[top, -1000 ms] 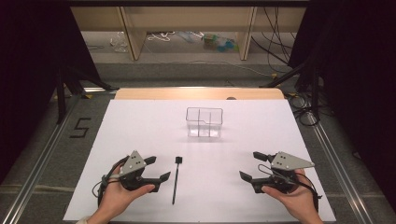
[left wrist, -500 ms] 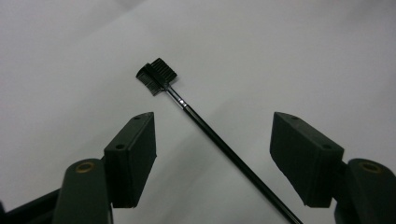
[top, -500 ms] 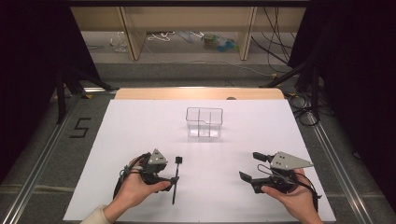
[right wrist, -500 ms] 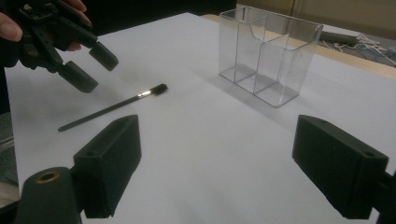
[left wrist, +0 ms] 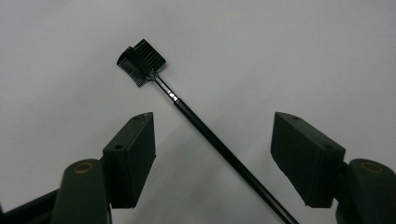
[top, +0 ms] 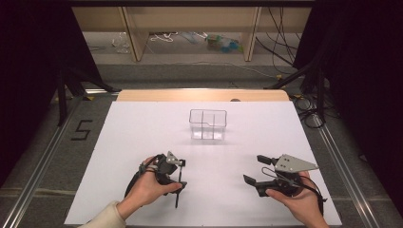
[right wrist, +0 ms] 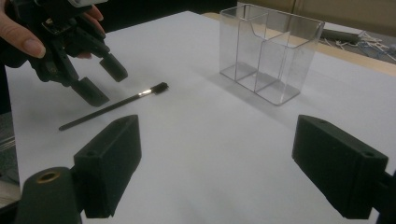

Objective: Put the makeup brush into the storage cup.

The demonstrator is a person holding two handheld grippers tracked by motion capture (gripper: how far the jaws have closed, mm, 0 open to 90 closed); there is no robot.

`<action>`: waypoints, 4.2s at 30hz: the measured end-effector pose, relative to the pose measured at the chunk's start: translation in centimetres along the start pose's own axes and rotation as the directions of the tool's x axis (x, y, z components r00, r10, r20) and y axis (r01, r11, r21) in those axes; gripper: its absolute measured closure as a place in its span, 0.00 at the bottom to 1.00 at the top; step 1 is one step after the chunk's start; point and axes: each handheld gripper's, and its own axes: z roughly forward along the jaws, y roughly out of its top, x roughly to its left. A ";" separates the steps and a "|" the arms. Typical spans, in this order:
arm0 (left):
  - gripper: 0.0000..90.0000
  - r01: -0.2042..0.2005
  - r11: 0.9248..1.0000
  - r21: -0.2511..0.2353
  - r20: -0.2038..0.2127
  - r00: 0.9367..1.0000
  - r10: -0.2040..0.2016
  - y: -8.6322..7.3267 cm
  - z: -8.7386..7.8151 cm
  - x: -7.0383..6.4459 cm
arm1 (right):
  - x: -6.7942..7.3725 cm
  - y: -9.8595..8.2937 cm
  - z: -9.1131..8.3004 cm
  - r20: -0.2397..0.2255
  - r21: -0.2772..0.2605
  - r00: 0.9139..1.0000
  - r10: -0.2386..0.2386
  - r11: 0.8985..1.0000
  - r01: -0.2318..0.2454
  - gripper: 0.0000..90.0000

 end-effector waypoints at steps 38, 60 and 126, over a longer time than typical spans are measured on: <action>0.40 -0.009 0.981 0.194 -0.013 1.000 0.012 1.3 2.0 0.4 | -0.1 -0.1 0.2 -0.007 0.005 1.000 0.006 1.000 -0.006 0.20; 0.75 -0.020 0.974 0.227 -0.009 1.000 0.022 1.6 1.6 1.1 | 0.0 -0.1 0.0 0.004 0.023 1.000 0.001 1.000 -0.002 0.20; 0.95 0.049 0.998 -0.040 0.006 0.999 -0.048 0.7 -0.9 1.6 | -0.2 -0.2 0.1 -0.002 0.013 1.000 0.016 1.000 -0.016 0.21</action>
